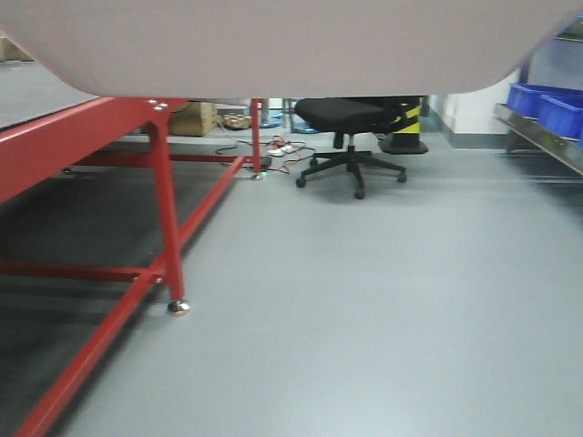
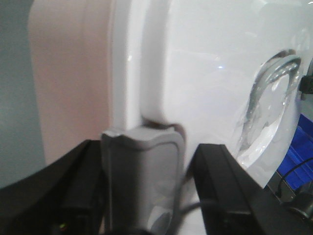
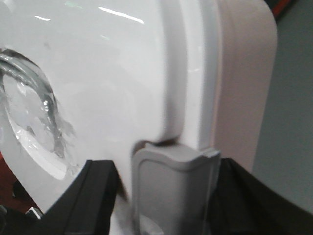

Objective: Grab white bin and place on right shelf
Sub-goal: 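Carry the bin in both grippers while driving toward the blue-crate shelf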

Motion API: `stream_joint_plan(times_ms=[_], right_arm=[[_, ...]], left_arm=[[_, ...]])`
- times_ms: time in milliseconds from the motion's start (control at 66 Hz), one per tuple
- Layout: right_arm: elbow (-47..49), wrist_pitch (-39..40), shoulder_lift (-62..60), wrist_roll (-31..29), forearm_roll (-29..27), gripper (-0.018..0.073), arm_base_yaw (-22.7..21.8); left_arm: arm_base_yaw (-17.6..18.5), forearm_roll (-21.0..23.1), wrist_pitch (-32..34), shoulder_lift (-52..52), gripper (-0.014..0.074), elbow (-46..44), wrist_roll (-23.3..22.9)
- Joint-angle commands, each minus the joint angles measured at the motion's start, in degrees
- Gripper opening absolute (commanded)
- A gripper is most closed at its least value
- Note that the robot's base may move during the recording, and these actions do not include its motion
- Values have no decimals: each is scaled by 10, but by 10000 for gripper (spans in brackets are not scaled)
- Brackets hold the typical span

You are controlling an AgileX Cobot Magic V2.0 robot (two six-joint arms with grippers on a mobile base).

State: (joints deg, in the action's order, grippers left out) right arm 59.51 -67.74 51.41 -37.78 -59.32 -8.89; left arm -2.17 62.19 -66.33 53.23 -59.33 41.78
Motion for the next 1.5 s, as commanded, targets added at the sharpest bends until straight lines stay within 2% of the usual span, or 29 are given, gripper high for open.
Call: stream_joint_plan(times_ms=[0,1485], right_arm=[[21,-57,-6,-5,-119,397,7],[21,-52,0,-5,-119,397,7]], left_arm=[[9,110,-39,-11,239,-21,8],[9,112,-38,2,239,-21,8]])
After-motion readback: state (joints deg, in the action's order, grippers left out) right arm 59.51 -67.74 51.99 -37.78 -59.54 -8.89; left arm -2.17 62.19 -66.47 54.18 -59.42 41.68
